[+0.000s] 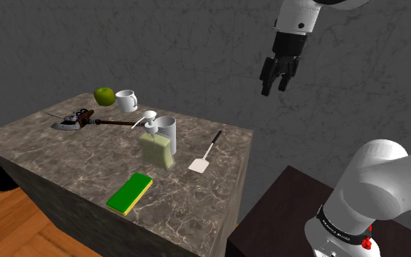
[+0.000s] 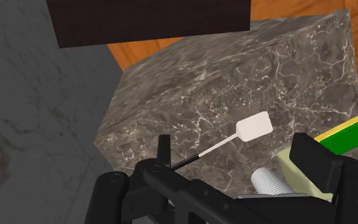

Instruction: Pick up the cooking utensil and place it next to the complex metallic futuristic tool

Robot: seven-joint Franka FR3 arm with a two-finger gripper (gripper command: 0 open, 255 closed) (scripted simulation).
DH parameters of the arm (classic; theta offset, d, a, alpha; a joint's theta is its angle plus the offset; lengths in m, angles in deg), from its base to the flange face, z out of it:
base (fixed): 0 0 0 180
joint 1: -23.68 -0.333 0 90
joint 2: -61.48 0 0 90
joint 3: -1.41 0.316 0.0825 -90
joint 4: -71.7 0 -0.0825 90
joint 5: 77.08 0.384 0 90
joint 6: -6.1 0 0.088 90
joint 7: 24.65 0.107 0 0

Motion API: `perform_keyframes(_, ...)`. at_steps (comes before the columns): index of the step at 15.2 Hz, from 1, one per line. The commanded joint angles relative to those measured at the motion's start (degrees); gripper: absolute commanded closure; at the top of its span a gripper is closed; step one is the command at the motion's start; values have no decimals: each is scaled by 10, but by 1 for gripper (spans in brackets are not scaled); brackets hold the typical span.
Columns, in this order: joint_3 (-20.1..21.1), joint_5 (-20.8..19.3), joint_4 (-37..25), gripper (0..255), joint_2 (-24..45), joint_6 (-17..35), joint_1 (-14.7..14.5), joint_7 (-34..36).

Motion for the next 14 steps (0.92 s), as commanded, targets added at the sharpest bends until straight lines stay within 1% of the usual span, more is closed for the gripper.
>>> perform_keyframes(1,0,0,0,0,0,0,0,0)
perform_keyframes(7,88,36,62,0,37,112,33,173)
perform_keyframes(11,146,51,80,0,88,187,58,289)
perform_keyframes(14,188,53,82,0,139,242,79,378)
